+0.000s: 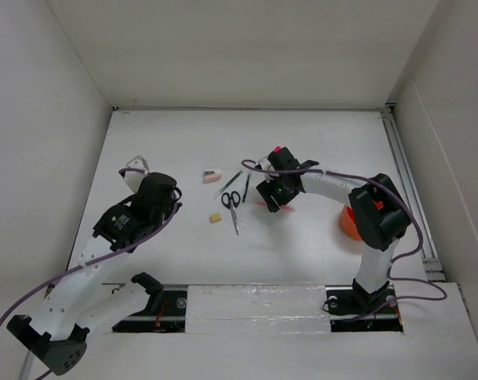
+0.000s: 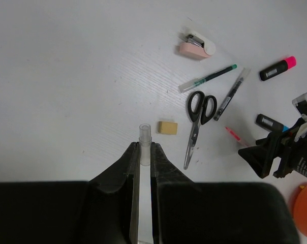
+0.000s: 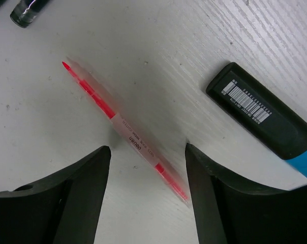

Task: Sort the stationery into containers
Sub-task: Pick up the pen from the center of the board.

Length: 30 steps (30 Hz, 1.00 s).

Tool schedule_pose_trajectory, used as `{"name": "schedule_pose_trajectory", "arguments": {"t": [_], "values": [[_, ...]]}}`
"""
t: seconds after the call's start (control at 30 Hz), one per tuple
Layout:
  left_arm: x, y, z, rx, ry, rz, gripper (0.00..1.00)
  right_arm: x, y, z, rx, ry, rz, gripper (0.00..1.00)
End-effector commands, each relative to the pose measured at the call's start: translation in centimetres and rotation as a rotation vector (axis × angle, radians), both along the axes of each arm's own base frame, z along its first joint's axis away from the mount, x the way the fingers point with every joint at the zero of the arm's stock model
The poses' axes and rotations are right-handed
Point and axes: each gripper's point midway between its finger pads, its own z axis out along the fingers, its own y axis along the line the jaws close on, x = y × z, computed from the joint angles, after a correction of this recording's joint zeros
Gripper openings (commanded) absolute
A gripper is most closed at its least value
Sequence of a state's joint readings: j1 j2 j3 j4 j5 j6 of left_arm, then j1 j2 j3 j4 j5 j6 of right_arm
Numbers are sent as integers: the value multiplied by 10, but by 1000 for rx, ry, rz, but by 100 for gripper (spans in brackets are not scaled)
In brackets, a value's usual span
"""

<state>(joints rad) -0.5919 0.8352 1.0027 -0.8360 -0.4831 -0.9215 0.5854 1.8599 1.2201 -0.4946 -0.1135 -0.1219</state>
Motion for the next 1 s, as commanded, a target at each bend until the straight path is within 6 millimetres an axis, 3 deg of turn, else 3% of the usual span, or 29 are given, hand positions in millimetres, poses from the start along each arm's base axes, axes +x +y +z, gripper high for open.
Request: {"name": "schedule_pose_trajectory", "arguments": {"t": [0.0,0.13,0.3,0.57,0.63,0.73,0.87,0.9,0.97], "values": [[3,4,19,-2,-52,10,0,-5,9,-8,-18,30,40,65],[4,6,20,14,-49,11,0,-10,2,-28,-100,51,28,62],[6,6,22,20,-53,17,0,-13,-2,-36,-127,79,17,56],[6,8,17,35,-41,23,0,-22,-9,-44,-165,100,9,15],[6,8,17,35,-41,23,0,-24,-6,-44,-165,99,18,0],[8,9,21,37,-53,31,0,-27,-5,-48,-162,115,23,0],[9,6,22,22,-57,22,0,-21,3,-19,-80,46,-16,0],[9,4,20,16,-54,15,0,-20,10,3,-33,-5,-21,0],[15,-9,29,-31,-101,-29,0,-15,21,28,27,-81,-80,0]]}}
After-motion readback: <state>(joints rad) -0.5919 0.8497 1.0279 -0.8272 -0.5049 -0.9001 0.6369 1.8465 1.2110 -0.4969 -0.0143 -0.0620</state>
